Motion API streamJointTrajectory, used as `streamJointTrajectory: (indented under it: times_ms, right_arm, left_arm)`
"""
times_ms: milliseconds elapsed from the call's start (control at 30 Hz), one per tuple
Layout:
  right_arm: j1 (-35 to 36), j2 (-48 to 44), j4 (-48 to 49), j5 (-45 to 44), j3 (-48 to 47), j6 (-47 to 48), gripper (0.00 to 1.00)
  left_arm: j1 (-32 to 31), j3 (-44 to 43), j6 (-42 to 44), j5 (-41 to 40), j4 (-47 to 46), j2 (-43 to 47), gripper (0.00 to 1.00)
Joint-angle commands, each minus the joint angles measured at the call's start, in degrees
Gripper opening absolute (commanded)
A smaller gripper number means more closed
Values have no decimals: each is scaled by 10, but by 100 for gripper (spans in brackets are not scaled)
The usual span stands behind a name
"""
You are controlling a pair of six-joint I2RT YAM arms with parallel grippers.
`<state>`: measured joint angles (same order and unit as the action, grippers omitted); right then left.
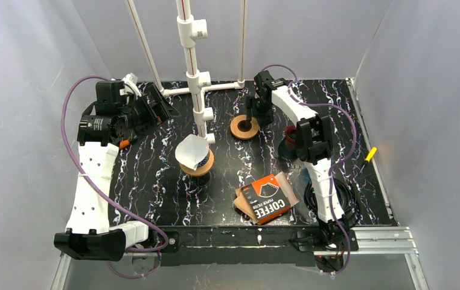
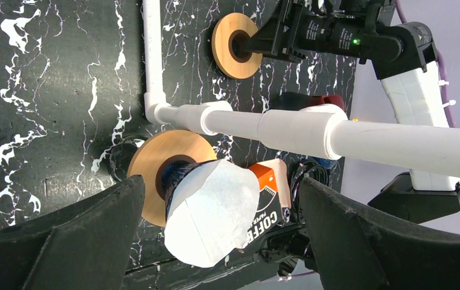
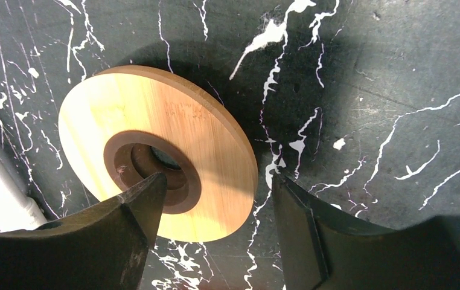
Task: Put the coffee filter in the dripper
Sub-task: Pick up the dripper holder from the center of the board.
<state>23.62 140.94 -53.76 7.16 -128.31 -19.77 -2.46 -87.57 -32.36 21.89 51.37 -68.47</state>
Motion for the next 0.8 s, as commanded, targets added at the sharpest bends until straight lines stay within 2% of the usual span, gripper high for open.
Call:
streamJointTrajectory:
  times_ms: [0, 267, 400, 767]
  right_arm:
    - [0, 8, 12, 10, 14, -8, 72]
    - [2, -4, 17, 8, 33, -10, 43]
    - [2, -15, 16, 6, 31, -3, 34]
    - [2, -92, -13, 29, 12, 10, 31]
  left_arm:
    - [3, -9, 9, 15, -2, 11, 98]
    - [4, -8, 10, 1, -1, 28, 98]
    - [4, -2, 5, -1, -2, 37, 98]
    - [4, 27, -20, -10, -2, 74, 98]
